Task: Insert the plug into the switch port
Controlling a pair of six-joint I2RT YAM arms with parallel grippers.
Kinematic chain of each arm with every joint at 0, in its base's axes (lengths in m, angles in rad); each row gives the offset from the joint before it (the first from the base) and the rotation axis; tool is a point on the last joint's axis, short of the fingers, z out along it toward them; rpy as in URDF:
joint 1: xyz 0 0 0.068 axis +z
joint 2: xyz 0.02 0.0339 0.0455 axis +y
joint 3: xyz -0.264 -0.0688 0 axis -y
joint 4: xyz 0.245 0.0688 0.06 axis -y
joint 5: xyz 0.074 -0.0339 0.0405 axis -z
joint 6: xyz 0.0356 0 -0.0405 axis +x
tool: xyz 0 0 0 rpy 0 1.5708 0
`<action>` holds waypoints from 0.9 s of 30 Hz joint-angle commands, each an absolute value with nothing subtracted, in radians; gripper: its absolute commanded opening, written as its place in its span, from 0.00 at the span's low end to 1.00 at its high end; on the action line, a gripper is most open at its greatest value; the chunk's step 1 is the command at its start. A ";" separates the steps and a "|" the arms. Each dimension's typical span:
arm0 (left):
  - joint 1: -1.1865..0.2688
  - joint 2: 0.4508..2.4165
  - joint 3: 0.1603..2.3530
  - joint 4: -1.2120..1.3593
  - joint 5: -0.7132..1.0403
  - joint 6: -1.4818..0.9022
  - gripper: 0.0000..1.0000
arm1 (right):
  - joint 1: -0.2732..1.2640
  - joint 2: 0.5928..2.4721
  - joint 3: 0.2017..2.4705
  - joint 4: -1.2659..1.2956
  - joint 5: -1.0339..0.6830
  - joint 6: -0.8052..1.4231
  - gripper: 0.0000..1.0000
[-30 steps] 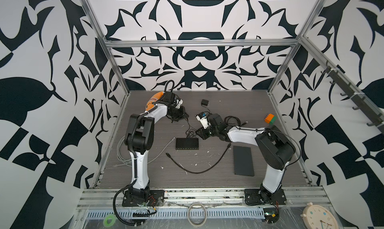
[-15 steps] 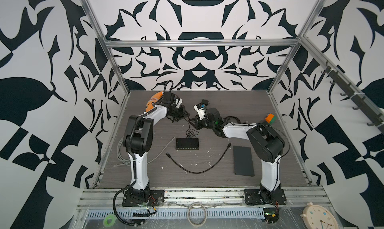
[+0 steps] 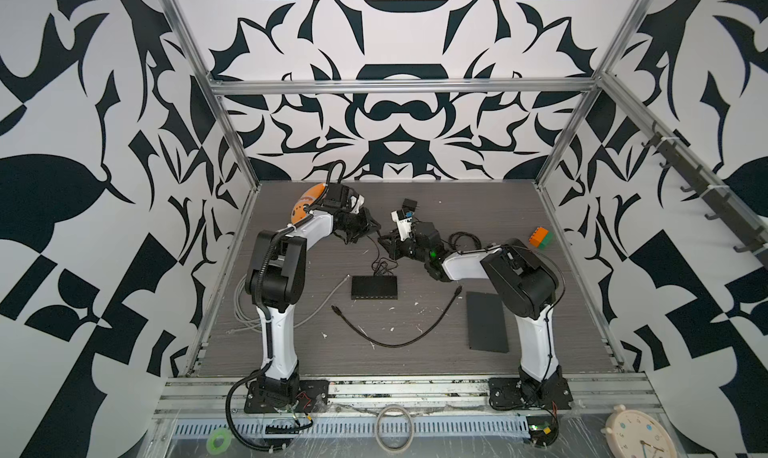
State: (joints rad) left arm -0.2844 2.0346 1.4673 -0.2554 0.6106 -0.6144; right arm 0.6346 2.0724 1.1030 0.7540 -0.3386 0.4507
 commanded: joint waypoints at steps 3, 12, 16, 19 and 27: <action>-0.287 1.996 1.442 -0.249 0.626 -0.634 0.13 | 0.637 2.058 1.103 0.860 -0.305 0.480 0.14; -0.288 1.990 1.421 -0.239 0.620 -0.638 0.13 | 0.638 2.074 1.119 0.891 -0.281 0.507 0.14; -0.288 1.990 1.416 -0.234 0.624 -0.641 0.13 | 0.640 2.077 1.131 0.884 -0.278 0.505 0.16; -0.288 1.992 1.415 -0.232 0.624 -0.644 0.13 | 0.640 2.075 1.126 0.890 -0.270 0.505 0.17; -0.288 1.998 1.416 -0.221 0.617 -0.657 0.13 | 0.651 2.051 1.120 0.883 -0.261 0.478 0.21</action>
